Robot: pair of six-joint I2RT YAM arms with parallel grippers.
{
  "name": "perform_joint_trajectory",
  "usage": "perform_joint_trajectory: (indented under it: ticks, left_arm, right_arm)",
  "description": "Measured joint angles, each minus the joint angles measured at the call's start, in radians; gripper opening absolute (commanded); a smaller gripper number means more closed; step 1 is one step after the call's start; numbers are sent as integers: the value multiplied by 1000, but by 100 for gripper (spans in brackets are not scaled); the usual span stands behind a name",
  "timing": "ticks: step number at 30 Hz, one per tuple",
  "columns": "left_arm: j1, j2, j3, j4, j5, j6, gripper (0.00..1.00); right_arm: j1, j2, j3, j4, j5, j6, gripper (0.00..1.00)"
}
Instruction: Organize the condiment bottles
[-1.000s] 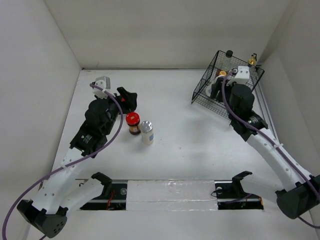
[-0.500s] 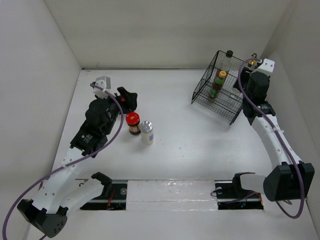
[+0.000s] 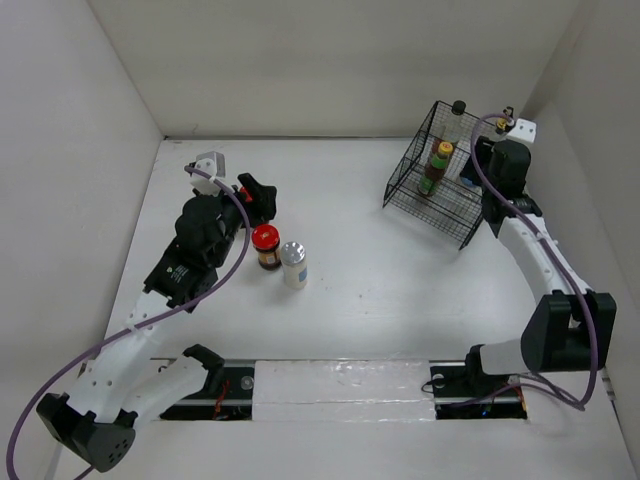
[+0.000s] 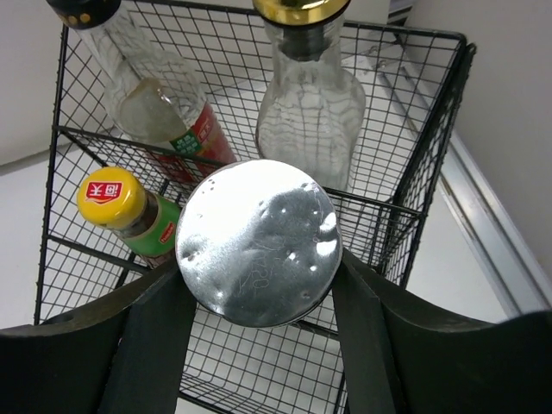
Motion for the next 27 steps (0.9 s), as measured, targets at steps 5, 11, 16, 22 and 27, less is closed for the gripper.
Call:
perform_joint_trajectory:
  ticks: [5,11,16,22,27]
  left_arm:
    - [0,0,0,0,0,0,66]
    - [0,0,0,0,0,0,66]
    - [0,0,0,0,0,0,66]
    - [0,0,0,0,1,0,66]
    - [0,0,0,0,8,0,67]
  right_arm:
    - [0,72,0,19,-23,14,48]
    - [-14,166,0,13,-50,21,57]
    - [-20,192,0,3,-60,28,75]
    - [-13,147,17,18,-65,36,95]
    - [24,30,23,21,-54,39,93]
